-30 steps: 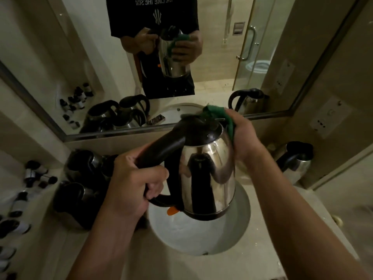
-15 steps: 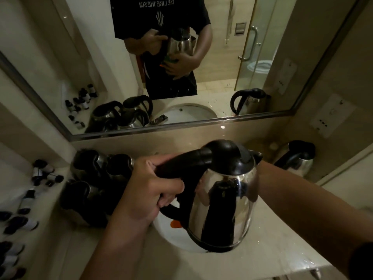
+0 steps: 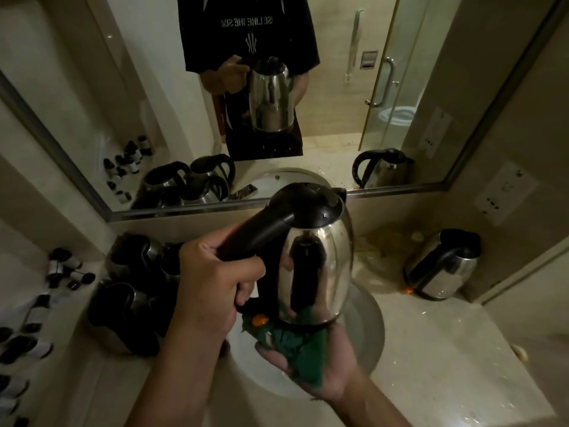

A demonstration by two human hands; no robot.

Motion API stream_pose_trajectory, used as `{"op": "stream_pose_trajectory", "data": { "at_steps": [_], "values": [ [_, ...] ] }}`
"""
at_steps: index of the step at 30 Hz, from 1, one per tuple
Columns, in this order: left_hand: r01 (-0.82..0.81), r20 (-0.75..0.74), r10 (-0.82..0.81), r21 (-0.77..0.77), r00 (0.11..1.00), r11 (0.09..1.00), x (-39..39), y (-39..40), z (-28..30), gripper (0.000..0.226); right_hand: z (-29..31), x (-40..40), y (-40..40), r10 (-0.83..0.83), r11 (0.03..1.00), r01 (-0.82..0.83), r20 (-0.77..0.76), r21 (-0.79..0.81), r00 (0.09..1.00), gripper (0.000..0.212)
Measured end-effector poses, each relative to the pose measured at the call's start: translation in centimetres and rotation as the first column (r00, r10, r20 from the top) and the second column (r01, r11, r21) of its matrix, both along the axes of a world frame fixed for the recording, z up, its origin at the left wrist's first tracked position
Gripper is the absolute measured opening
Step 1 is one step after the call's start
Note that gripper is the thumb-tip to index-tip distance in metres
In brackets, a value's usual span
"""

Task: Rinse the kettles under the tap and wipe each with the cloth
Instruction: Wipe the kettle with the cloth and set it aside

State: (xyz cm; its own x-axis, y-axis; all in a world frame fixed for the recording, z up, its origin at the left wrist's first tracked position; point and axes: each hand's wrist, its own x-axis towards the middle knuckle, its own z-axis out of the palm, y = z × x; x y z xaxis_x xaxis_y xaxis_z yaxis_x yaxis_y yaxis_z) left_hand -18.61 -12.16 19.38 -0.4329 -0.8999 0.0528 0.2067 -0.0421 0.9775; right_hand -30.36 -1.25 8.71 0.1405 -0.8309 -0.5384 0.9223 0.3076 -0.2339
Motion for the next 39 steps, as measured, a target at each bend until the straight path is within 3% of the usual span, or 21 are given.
{"op": "stream_pose_trajectory", "data": {
  "at_steps": [1, 3, 5, 8, 12, 17, 18, 20, 22, 24, 26, 29, 32, 33, 36, 39],
  "values": [
    [-0.023, 0.019, 0.023, -0.005, 1.000, 1.000, -0.1, 0.1, -0.1, 0.047, -0.3, 0.3, 0.0, -0.038, 0.999, 0.035, 0.081, 0.037, 0.996, 0.066],
    [-0.084, 0.050, 0.084, 0.006, 0.995, 0.996, -0.3, 0.3, -0.6, 0.050, -0.7, 0.7, 0.4, -0.144, 0.983, 0.137, 0.052, 0.119, 0.988, 0.058],
    [-0.125, 0.082, 0.123, 0.012, 0.989, 0.992, -0.3, 0.8, -1.1, 0.058, -1.4, 0.5, 0.2, -0.226, 0.954, 0.235, -0.068, 0.184, 0.972, 0.055],
    [-0.142, 0.125, 0.139, 0.015, 0.982, 0.990, -0.5, 1.7, -1.8, 0.063, -1.5, -0.1, -0.8, -0.300, 0.856, 0.430, -0.400, 0.288, 0.866, 0.053],
    [-0.126, 0.147, 0.126, -0.009, 0.981, 0.992, -0.9, 3.2, -2.2, 0.066, 0.1, -1.5, -2.3, -0.170, 0.854, 0.468, -0.728, 0.227, 0.664, 0.047],
    [-0.081, 0.161, 0.083, -0.016, 0.983, 0.997, -0.8, 4.2, -2.1, 0.070, 4.2, -5.8, -4.1, -0.228, 0.924, 0.382, -0.826, -0.016, 0.516, 0.036],
    [-0.084, 0.156, 0.083, 0.003, 0.984, 0.996, -0.8, 4.2, -2.2, 0.072, 4.5, -6.0, -4.3, -0.267, 0.924, 0.371, -0.853, -0.095, 0.447, 0.034],
    [-0.100, 0.136, 0.094, 0.041, 0.986, 0.994, -0.7, 4.0, -2.4, 0.070, 4.0, -5.3, -4.0, -0.264, 0.937, 0.291, -0.940, -0.195, 0.218, 0.036],
    [-0.096, 0.134, 0.087, 0.066, 0.987, 0.993, -0.8, 3.8, -2.8, 0.068, 3.4, -3.1, -2.7, -0.260, 0.939, 0.196, -0.955, -0.284, -0.141, 0.040],
    [-0.069, 0.127, 0.058, 0.087, 0.990, 0.994, -0.7, 3.6, -3.3, 0.067, 2.8, -1.0, -1.2, -0.265, 0.943, 0.043, -0.826, -0.329, -0.498, 0.051],
    [-0.039, 0.112, 0.026, 0.113, 0.993, 0.993, -0.7, 3.7, -3.5, 0.066, 2.2, -0.5, -0.5, -0.315, 0.931, -0.093, -0.649, -0.354, -0.693, 0.053],
    [-0.005, 0.115, -0.011, 0.130, 0.993, 0.992, -1.0, 4.2, -3.8, 0.066, 4.1, -3.4, -1.5, -0.308, 0.943, -0.141, -0.634, -0.300, -0.709, 0.048],
    [0.021, 0.139, -0.041, 0.144, 0.989, 0.989, -1.6, 4.7, -4.2, 0.067, 6.9, -6.8, -3.6, -0.114, 0.993, -0.096, -0.835, -0.073, -0.539, 0.036],
    [0.021, 0.136, -0.043, 0.160, 0.990, 0.987, -1.7, 4.7, -4.5, 0.065, 7.1, -7.3, -4.0, -0.073, 0.995, -0.099, -0.846, -0.023, -0.529, 0.032],
    [0.015, 0.115, -0.041, 0.220, 0.993, 0.975, -2.4, 4.8, -5.8, 0.060, 5.4, -6.7, -2.3, -0.124, 0.992, -0.108, -0.697, -0.068, -0.706, 0.041],
    [0.043, 0.089, -0.067, 0.245, 0.994, 0.968, -3.4, 4.9, -6.6, 0.057, 1.5, -5.2, 0.9, -0.209, 0.971, -0.094, -0.599, -0.219, -0.773, 0.051]
  ]
}}
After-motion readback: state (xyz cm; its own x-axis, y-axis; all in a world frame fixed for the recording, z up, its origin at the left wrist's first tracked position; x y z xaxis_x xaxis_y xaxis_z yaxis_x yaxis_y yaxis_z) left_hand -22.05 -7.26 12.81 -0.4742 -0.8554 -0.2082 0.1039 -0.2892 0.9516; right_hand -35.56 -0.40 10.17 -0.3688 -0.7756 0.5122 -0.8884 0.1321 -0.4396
